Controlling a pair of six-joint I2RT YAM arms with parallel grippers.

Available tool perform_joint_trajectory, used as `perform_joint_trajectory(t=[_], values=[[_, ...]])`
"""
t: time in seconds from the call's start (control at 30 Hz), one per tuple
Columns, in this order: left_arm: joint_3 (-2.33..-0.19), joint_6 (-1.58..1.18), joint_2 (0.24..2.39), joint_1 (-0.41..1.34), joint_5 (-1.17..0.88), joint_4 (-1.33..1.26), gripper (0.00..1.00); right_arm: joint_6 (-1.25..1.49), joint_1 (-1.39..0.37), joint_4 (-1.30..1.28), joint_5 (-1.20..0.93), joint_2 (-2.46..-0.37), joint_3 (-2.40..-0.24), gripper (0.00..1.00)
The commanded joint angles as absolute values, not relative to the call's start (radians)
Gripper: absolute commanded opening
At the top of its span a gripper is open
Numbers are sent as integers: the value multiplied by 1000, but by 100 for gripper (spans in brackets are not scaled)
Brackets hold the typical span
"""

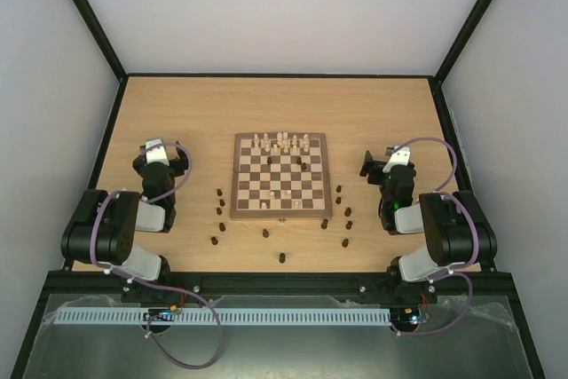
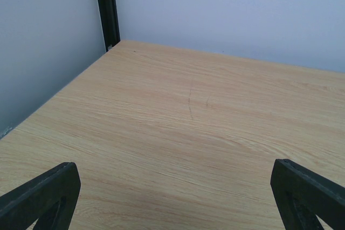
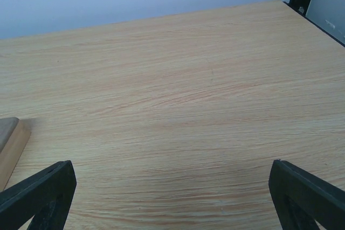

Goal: Set up the chess pieces on the board
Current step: Pick up the chess piece from the chessboard.

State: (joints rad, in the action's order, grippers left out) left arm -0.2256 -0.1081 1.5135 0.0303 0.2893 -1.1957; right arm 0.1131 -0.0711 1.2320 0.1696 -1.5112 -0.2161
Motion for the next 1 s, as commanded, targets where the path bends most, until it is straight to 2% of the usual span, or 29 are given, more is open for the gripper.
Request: perform_joint_trajectory(t=[0.0,0.77,0.83,0.97], values=[[-242,-109,1522,32,296,-1243,99,120,-66,1236,171,-1516,-230,99],[-240,-109,1520,32,295,-1245,100,118,-66,1250,174,-1510,-222,99],[-244,-111,1513,32,301,-1231,100,101,-66,1202,138,-1465,-234,99],[-309,-99,1420,43,312,-1042,100,123,-72,898,136,-1271,-324,99]])
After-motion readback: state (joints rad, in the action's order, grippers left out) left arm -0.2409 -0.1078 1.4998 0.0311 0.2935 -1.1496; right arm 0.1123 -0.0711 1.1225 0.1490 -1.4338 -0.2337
